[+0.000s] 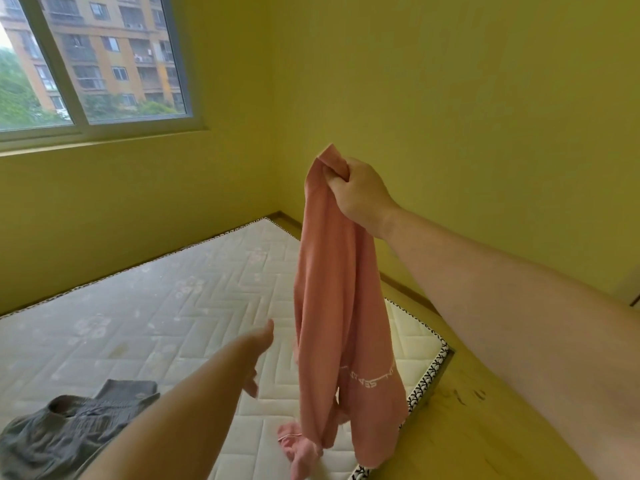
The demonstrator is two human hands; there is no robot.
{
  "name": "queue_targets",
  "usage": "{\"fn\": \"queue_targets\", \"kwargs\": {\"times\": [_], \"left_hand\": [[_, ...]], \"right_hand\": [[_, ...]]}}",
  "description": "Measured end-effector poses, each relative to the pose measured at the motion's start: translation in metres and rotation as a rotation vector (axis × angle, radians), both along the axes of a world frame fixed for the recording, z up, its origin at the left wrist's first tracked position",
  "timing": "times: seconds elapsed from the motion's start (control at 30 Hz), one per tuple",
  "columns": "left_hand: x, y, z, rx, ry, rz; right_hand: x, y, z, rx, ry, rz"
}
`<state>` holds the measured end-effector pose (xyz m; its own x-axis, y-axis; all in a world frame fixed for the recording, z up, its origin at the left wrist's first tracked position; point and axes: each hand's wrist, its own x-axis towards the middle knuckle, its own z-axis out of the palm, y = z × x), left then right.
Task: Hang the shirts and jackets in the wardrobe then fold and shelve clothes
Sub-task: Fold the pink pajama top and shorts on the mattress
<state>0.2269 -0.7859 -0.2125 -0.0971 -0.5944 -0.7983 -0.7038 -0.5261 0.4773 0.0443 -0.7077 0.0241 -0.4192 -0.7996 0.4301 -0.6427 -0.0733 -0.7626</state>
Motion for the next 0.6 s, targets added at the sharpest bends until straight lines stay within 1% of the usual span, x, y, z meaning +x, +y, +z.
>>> {"fn": "queue_targets", "kwargs": {"times": [0.03, 0.07, 0.1, 0.13, 0.17, 0.2, 0.3, 0.37, 0.43, 0.5, 0.53, 0.6], "left_hand": [[-0.002, 0.006, -0.007, 0.163, 0.088, 0.064], [-0.006, 0.013, -0.012, 0.266, 0.178, 0.114], [-0.012, 0.019, -0.013, 0.3, 0.262, 0.126], [-0.02, 0.022, -0.014, 0.262, 0.326, 0.103], [-0.028, 0.025, -0.013, 0.184, 0.365, 0.054], [-0.036, 0.027, -0.011, 0.086, 0.367, -0.029], [-0.056, 0.028, -0.005, -0.149, 0.283, -0.455], [-0.064, 0.027, -0.009, -0.225, 0.363, -0.652], [-0.07, 0.03, -0.015, -0.237, 0.432, -0.746], [-0.078, 0.037, -0.023, -0.269, 0.405, -0.786], [-0.083, 0.04, -0.028, -0.289, 0.377, -0.789], [-0.09, 0.045, -0.036, -0.297, 0.402, -0.752]], "right_hand": [[0.001, 0.001, 0.0, 0.002, -0.016, 0.016], [0.001, 0.002, 0.001, 0.008, -0.037, 0.037], [0.002, 0.004, 0.001, 0.017, -0.059, 0.059], [0.002, 0.005, 0.002, 0.031, -0.08, 0.079], [0.001, 0.007, 0.003, 0.052, -0.1, 0.098], [0.0, 0.009, 0.003, 0.08, -0.122, 0.117], [-0.007, 0.016, 0.004, 0.208, -0.182, 0.17], [-0.015, 0.02, 0.003, 0.295, -0.204, 0.186], [-0.025, 0.025, 0.002, 0.324, -0.214, 0.175], [-0.036, 0.028, 0.0, 0.304, -0.201, 0.124], [-0.041, 0.031, -0.001, 0.297, -0.187, 0.093], [-0.053, 0.036, -0.002, 0.301, -0.154, 0.034]]}}
